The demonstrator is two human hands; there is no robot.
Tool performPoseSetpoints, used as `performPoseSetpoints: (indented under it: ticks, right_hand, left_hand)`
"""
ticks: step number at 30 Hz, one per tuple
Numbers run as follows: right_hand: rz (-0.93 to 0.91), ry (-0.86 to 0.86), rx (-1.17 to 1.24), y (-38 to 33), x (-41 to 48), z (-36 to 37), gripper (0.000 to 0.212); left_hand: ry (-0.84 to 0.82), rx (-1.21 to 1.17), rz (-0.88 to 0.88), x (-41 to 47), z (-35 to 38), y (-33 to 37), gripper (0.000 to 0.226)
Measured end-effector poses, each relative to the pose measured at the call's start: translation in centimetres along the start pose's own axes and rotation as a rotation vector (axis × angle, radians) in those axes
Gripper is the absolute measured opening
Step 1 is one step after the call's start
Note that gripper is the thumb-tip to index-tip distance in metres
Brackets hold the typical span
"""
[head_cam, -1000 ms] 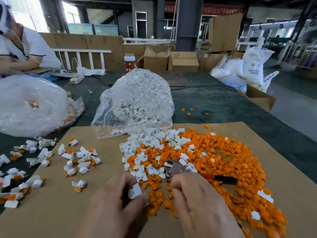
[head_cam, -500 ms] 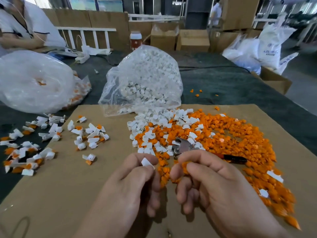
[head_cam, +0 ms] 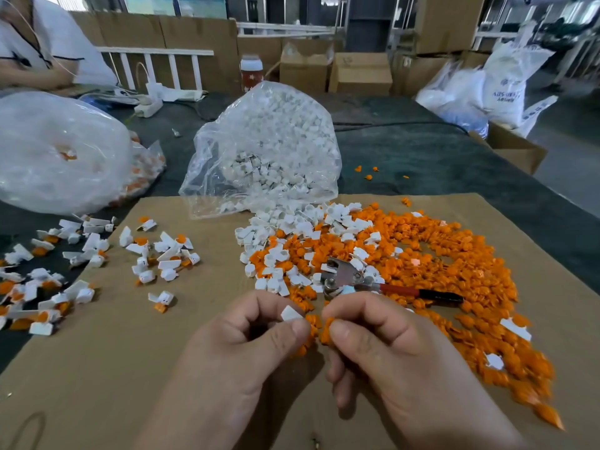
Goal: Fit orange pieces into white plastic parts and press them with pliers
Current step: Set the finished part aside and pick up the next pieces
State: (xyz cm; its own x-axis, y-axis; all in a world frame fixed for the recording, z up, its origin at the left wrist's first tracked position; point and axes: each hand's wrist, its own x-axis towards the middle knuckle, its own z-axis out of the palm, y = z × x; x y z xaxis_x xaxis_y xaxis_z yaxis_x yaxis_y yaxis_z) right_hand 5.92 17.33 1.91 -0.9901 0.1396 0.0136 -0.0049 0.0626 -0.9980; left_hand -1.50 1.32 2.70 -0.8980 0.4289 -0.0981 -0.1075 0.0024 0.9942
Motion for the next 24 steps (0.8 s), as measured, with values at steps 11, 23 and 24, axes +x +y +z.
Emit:
performPoseSetpoints:
  ticks: [11,23,24]
  right_hand:
    - [0.002,-0.016,-0.117,-0.7,-0.5,0.4,0.011]
    - [-0.458,0.205,-0.745,-0.5,-0.6,0.6,0.01]
    - [-0.468,0.203,-0.765,-0.5,-0.6,0.5,0.01]
  left_hand:
    - [0.17,0.608,0.243,-0.3,-0.3,0.5,0.024]
    - [-0.048,0.0,-0.174,-0.9,0.9,0.1,0.019]
    - [-0.044,-0.061,-0.189,-0.7,1.1,0.1,0.018]
